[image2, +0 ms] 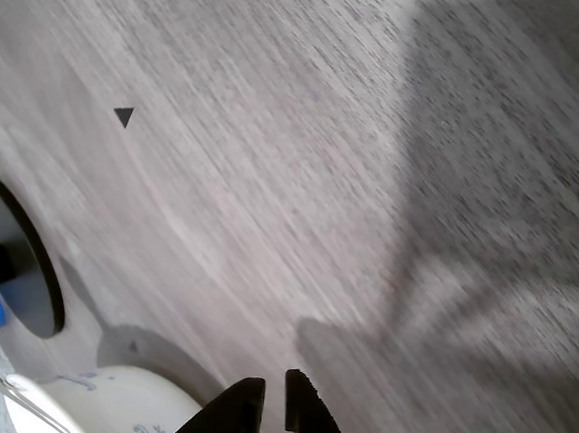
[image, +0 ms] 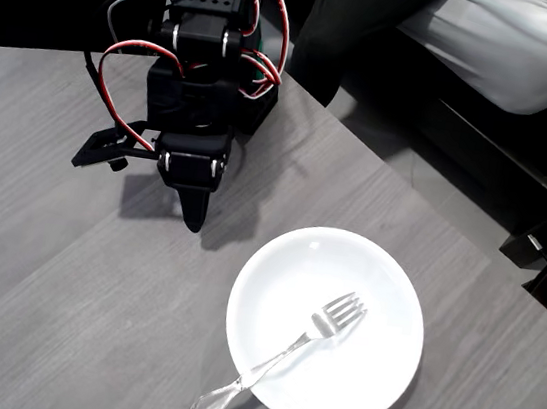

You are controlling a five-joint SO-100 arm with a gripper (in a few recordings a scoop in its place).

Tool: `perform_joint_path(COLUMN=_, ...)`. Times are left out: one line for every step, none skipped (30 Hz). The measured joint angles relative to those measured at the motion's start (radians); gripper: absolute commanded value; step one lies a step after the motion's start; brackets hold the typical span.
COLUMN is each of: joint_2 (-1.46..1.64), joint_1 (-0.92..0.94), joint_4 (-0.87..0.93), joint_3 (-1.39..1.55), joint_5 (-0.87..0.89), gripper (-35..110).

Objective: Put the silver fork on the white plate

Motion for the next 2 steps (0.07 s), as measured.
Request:
perform_joint_path(joint_2=0.0, joint_1=0.0, joint_4=0.0, joint_3=0.0, joint_5=0.0, gripper=0)
perform_joint_path(joint_2=0.0, joint_1=0.0, joint_4=0.0, joint_3=0.0, joint_5=0.0, gripper=0)
